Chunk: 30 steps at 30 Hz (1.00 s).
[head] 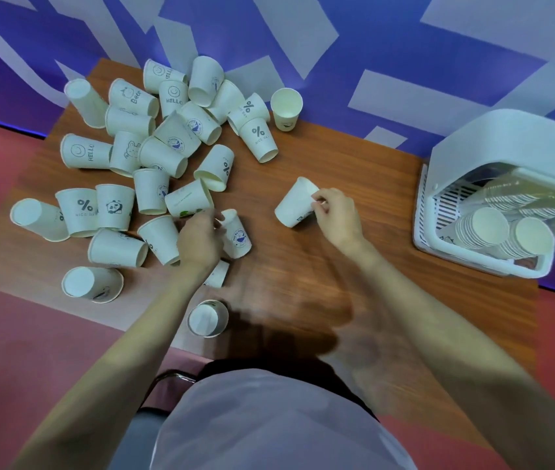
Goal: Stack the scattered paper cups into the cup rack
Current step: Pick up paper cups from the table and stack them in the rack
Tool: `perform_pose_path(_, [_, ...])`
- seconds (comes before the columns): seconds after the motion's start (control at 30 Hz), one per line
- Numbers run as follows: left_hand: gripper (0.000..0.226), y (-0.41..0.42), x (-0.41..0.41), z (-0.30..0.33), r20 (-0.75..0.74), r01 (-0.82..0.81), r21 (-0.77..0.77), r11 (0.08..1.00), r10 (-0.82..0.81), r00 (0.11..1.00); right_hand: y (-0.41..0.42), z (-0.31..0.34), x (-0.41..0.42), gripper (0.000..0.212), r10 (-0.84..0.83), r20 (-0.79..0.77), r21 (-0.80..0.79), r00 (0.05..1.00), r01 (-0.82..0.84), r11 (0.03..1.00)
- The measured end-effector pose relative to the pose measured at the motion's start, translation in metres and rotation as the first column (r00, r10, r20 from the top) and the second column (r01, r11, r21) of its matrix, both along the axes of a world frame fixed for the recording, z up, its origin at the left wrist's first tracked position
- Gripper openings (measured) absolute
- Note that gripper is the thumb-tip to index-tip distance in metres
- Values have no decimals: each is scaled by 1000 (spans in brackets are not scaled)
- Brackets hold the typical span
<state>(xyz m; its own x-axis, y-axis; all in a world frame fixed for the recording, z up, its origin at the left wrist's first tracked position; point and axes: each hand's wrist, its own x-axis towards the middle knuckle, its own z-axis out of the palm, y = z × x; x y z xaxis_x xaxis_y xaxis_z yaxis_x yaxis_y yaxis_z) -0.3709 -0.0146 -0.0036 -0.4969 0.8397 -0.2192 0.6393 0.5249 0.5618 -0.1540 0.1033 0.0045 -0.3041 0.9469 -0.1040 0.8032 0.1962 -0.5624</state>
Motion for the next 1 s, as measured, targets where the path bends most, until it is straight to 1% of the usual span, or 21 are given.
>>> perform_pose_path(0.07, [16, 5, 17, 4, -57, 71, 11, 997, -70, 996, -4, 5, 28, 15, -51, -70, 65, 996, 56, 996])
perform_pose_path(0.13, [15, 10, 37, 10, -107, 139, 57, 989, -132, 985, -9, 10, 57, 14, -92, -139, 125, 986, 110, 986])
perform_pose_path(0.27, [12, 24, 85, 26, -120, 278, 176, 944, -259, 958, -18, 21, 113, 15, -183, -218, 237, 959, 234, 943])
perform_pose_path(0.37, [12, 35, 125, 37, -104, 388, 271, 881, -374, 922, -28, 29, 157, 13, -213, -301, 370, 930, 319, 872])
perform_pose_path(0.43, [11, 41, 153, 46, -89, 448, 332, 830, -446, 891, -35, 33, 188, 12, -233, -331, 426, 914, 365, 828])
perform_pose_path(0.57, [8, 54, 207, 63, -103, 530, 469, 707, -552, 828, -45, 37, 246, 14, -324, -367, 492, 872, 478, 728])
perform_pose_path(0.63, [8, 63, 234, 72, -123, 565, 504, 653, -593, 796, -45, 41, 277, 15, -358, -387, 534, 850, 523, 664])
perform_pose_path(0.77, [9, 84, 273, 86, -158, 591, 547, 592, -621, 768, -35, 45, 321, 15, -428, -437, 526, 792, 610, 593])
perform_pose_path(0.87, [10, 102, 303, 95, -190, 613, 568, 549, -637, 747, -24, 46, 345, 16, -422, -425, 547, 801, 599, 586])
perform_pose_path(1.0, [11, 122, 335, 101, -258, 674, 559, 483, -672, 694, -12, 39, 363, 16, -411, -360, 560, 838, 546, 623])
